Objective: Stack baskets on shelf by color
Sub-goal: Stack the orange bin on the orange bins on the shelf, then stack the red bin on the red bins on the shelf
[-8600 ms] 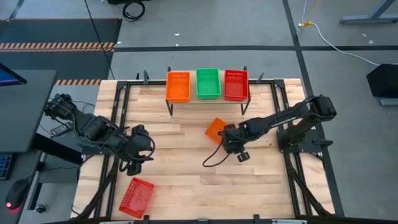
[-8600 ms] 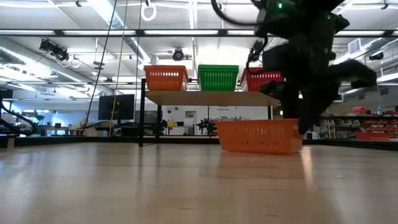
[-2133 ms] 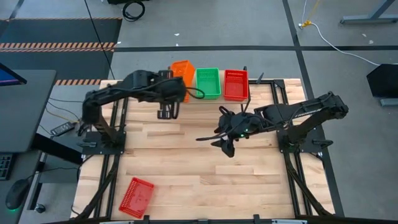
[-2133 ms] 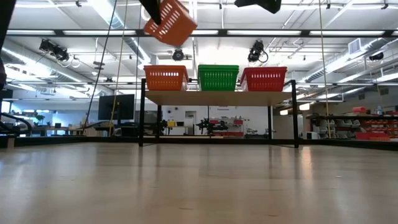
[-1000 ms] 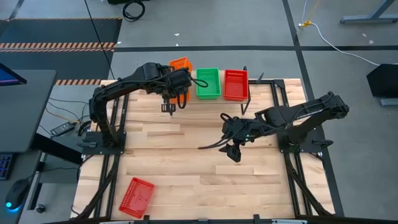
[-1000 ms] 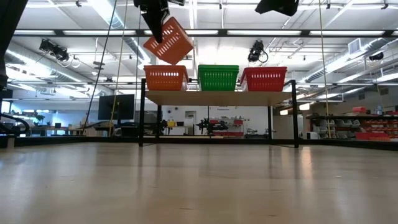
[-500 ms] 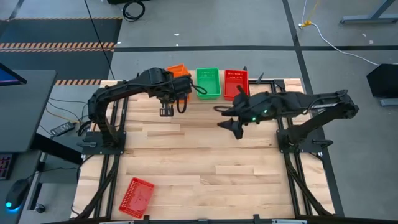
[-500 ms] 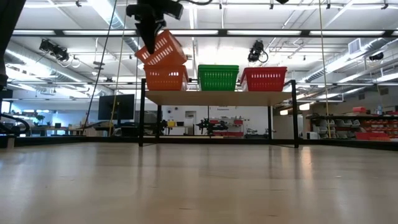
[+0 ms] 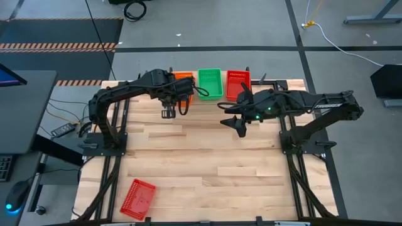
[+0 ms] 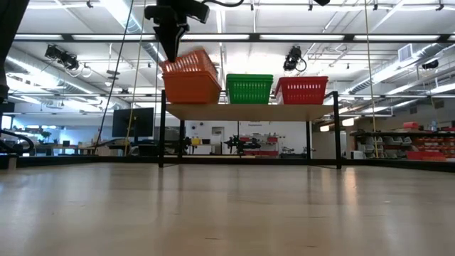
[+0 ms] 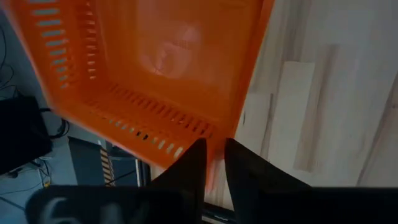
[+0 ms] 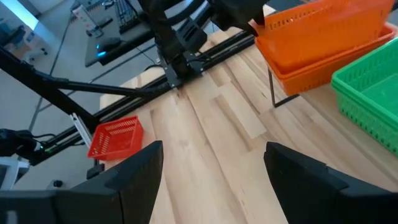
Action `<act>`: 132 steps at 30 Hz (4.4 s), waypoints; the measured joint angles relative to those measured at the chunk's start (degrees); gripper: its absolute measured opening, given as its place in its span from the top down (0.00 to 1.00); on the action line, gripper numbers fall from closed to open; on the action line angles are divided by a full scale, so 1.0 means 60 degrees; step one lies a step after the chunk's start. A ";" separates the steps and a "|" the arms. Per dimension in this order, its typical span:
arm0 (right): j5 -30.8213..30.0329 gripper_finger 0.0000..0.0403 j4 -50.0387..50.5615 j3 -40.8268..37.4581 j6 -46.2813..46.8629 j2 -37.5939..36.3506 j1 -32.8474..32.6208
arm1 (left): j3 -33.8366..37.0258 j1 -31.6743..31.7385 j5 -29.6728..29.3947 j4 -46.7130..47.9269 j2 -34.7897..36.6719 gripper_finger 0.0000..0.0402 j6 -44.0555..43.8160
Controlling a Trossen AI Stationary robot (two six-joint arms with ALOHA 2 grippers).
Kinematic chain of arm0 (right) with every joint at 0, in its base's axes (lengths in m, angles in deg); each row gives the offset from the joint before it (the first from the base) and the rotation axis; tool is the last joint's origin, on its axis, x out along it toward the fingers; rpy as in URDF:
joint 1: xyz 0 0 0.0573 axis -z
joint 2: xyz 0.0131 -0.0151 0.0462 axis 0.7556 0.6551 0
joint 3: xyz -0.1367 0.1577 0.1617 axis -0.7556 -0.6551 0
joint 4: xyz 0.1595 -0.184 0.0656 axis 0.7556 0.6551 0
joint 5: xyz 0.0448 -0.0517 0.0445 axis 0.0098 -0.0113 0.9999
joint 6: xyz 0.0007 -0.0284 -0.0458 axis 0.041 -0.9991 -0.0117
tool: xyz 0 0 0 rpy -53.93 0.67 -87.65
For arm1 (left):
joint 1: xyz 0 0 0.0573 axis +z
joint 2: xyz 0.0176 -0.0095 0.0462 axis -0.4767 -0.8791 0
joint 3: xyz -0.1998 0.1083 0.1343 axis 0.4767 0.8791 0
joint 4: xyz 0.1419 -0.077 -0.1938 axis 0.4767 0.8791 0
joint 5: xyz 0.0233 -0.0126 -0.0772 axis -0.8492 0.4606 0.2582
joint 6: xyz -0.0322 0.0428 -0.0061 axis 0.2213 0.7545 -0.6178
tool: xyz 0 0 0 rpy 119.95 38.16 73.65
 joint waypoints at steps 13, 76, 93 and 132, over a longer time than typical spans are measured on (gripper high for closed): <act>0.0011 0.30 -0.0013 0.0000 -0.0093 0.0003 0.0000 | 0.0000 0.0172 -0.0098 -0.0124 0.0000 0.79 0.0254; 0.0007 0.30 -0.0016 0.0004 0.0333 0.0007 -0.0011 | 0.0004 0.0703 0.1666 -0.1406 -0.0943 0.64 0.2035; 0.0037 0.30 -0.0013 0.0004 0.0336 0.0007 -0.0011 | 0.0004 0.0999 0.1461 -0.1683 -0.0929 0.65 0.2004; 0.2272 0.31 -0.2879 -0.0004 0.1055 0.2937 -0.0911 | 0.0519 -0.6803 0.4380 -0.0008 0.2783 0.65 -0.4094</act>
